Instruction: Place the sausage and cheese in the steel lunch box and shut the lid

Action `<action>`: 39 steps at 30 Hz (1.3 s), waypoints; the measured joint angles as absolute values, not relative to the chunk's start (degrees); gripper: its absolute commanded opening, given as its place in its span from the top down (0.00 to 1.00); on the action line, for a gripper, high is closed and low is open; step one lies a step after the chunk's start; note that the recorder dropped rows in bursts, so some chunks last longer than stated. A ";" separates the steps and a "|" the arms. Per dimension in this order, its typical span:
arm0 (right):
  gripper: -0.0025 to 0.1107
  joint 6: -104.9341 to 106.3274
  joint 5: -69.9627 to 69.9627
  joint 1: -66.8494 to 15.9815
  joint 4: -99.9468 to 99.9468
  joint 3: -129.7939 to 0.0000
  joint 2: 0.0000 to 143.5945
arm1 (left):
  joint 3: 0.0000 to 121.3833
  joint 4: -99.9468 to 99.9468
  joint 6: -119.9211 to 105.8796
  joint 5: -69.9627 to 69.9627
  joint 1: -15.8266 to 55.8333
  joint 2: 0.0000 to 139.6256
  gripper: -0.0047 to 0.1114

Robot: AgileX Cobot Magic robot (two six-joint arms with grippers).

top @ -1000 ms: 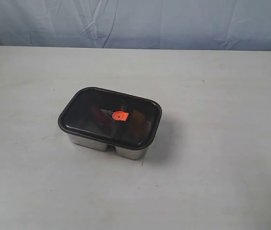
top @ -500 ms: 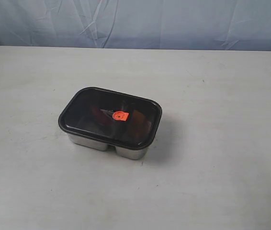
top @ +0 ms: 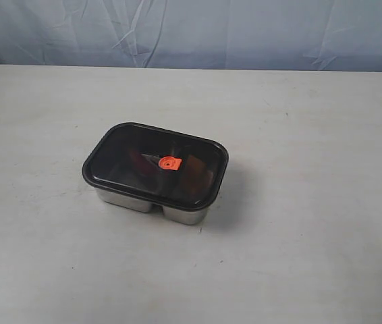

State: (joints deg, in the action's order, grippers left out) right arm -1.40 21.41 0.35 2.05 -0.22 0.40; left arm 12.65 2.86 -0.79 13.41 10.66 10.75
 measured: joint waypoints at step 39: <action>0.99 -1.40 21.29 0.35 2.14 -0.22 0.40 | 0.26 5.39 0.00 13.37 0.69 0.31 0.96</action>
